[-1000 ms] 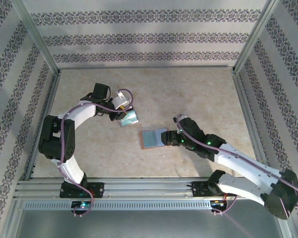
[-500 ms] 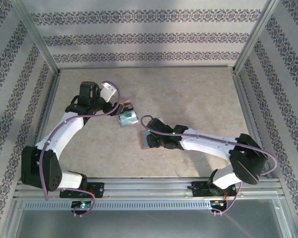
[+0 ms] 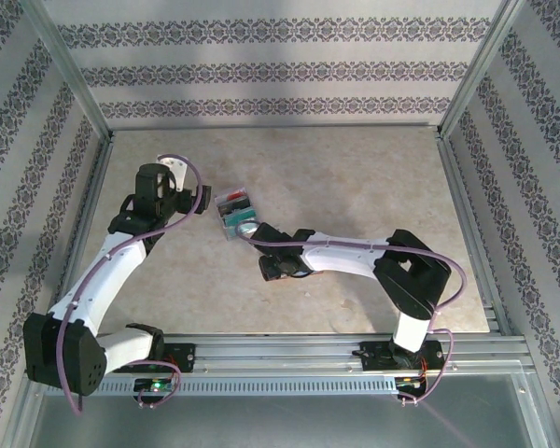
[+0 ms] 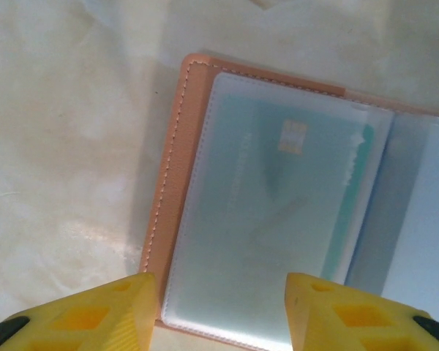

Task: Take the credit cards out of the card holder

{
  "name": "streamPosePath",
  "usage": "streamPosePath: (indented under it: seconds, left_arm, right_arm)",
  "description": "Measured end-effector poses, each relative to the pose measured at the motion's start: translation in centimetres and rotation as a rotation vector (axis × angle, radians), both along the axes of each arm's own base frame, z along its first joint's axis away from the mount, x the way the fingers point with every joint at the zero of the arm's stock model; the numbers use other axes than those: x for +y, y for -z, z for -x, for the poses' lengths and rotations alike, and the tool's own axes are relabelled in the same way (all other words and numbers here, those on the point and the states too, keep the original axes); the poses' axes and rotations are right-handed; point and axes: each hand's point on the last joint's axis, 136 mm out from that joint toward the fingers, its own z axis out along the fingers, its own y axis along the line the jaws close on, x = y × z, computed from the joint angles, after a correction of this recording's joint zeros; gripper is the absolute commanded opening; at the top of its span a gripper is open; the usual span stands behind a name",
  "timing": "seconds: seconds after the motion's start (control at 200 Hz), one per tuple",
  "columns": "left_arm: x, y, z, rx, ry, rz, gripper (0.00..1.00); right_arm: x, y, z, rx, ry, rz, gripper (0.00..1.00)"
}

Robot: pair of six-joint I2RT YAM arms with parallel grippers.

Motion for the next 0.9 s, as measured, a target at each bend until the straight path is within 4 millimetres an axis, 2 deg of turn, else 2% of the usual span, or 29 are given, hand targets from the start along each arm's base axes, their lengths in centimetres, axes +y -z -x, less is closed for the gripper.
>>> streamPosePath:
  seconds: [0.175, 0.4, 0.575, 0.764, 0.899]
  left_arm:
    - [0.1, -0.3, 0.1, -0.005, -0.011, 0.017, 0.99]
    - [0.0, -0.3, 0.1, -0.006, -0.016, 0.032, 0.99]
    - [0.0, -0.8, 0.4, -0.019, -0.017, 0.037, 0.99]
    - [0.1, -1.6, 0.8, -0.035, -0.025, 0.054, 1.0]
    - [0.1, -2.2, 1.3, -0.049, -0.029, 0.067, 1.0]
  right_arm:
    - [-0.6, 1.2, 0.2, 0.017, -0.001, 0.048, 0.52]
    - [-0.6, 1.3, 0.0, 0.011, -0.001, 0.057, 0.47]
    - [-0.6, 1.4, -0.1, 0.006, -0.005, 0.062, 0.3]
    - [-0.8, 1.3, -0.4, -0.008, 0.005, 0.071, 0.16]
    - [-1.0, 1.1, -0.7, -0.027, 0.012, 0.079, 0.14]
